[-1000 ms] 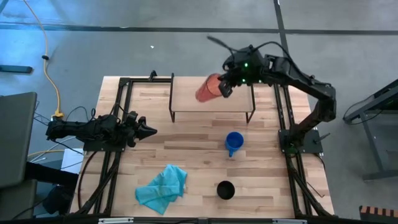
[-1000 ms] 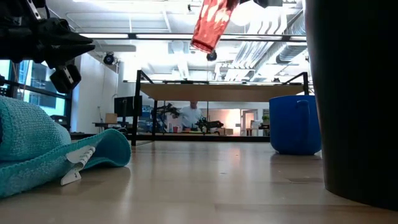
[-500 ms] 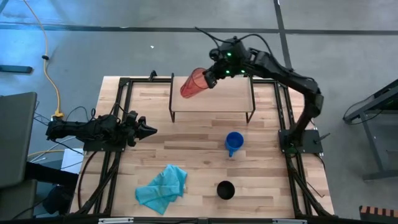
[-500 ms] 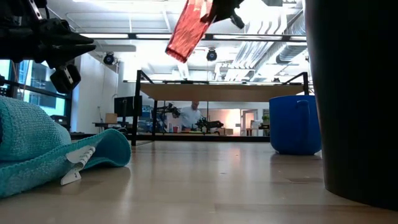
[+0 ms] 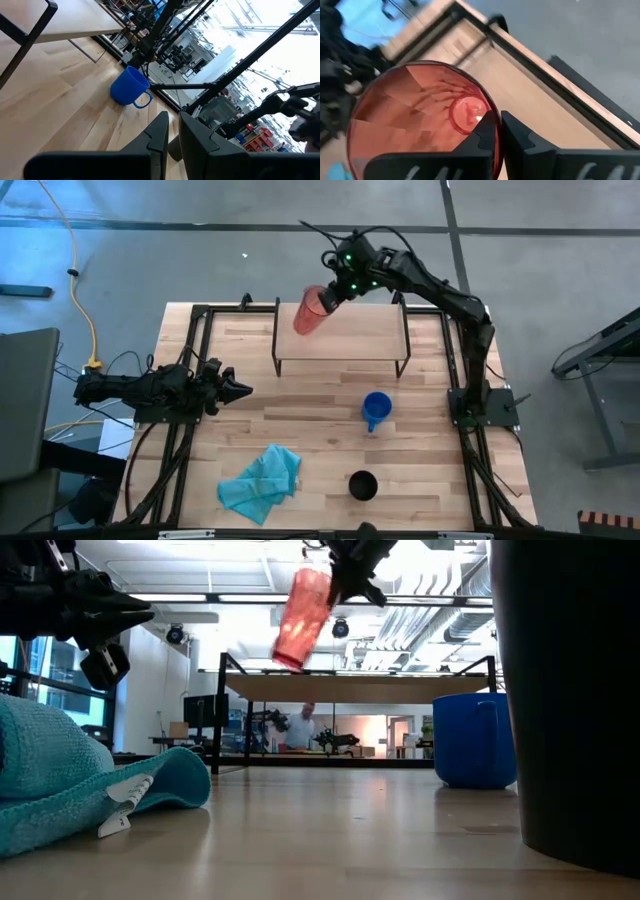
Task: Stack small to large cups/mugs on shelf
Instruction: Put the red cup on the shelf
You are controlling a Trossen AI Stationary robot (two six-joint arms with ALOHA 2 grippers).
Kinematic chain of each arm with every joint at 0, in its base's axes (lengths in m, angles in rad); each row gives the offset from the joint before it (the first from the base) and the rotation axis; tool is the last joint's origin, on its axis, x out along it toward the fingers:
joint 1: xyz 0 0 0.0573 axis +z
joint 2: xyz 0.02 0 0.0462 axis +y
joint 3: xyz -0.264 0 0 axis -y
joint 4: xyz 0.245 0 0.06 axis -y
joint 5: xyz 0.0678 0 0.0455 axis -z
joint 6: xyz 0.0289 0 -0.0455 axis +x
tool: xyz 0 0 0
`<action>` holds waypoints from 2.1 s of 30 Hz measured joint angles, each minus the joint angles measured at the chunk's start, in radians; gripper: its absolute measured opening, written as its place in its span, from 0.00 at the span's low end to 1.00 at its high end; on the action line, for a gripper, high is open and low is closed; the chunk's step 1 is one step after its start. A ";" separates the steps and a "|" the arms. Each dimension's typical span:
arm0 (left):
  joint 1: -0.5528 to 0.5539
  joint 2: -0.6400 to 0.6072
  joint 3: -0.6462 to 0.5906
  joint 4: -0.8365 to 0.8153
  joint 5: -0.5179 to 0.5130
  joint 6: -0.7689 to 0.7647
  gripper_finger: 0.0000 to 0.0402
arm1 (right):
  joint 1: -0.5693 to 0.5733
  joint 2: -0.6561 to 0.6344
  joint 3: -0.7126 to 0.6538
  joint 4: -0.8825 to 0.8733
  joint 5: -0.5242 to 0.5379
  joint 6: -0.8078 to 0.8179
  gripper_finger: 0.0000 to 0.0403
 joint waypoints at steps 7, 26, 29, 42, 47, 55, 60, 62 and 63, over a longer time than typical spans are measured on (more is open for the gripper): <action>0.000 0.000 0.000 -0.001 0.000 0.002 0.08 | 0.002 0.003 0.011 0.014 0.016 -0.009 0.00; 0.000 0.000 0.000 -0.002 0.001 0.001 0.08 | 0.009 0.050 0.012 0.032 0.019 -0.012 0.00; 0.000 0.000 0.000 -0.002 0.002 0.000 0.08 | 0.009 0.050 0.012 0.031 0.019 -0.012 0.00; 0.000 0.001 0.000 -0.002 0.003 0.000 0.08 | 0.010 0.052 0.012 0.024 0.018 -0.009 0.00; 0.000 0.001 0.000 -0.002 0.003 0.000 0.08 | 0.010 0.052 0.012 0.024 0.018 -0.009 0.00; 0.000 0.001 0.000 -0.002 0.003 0.000 0.08 | 0.010 0.052 0.012 0.024 0.016 -0.011 0.00; 0.000 0.001 0.000 -0.002 0.003 0.000 0.08 | 0.010 0.052 0.012 0.024 0.015 -0.011 0.00; 0.000 0.001 0.000 -0.002 0.003 0.000 0.08 | 0.010 0.052 0.012 0.024 0.015 -0.011 0.00; 0.000 0.001 0.000 -0.002 0.003 0.000 0.08 | 0.010 0.052 0.012 0.024 0.015 -0.011 0.00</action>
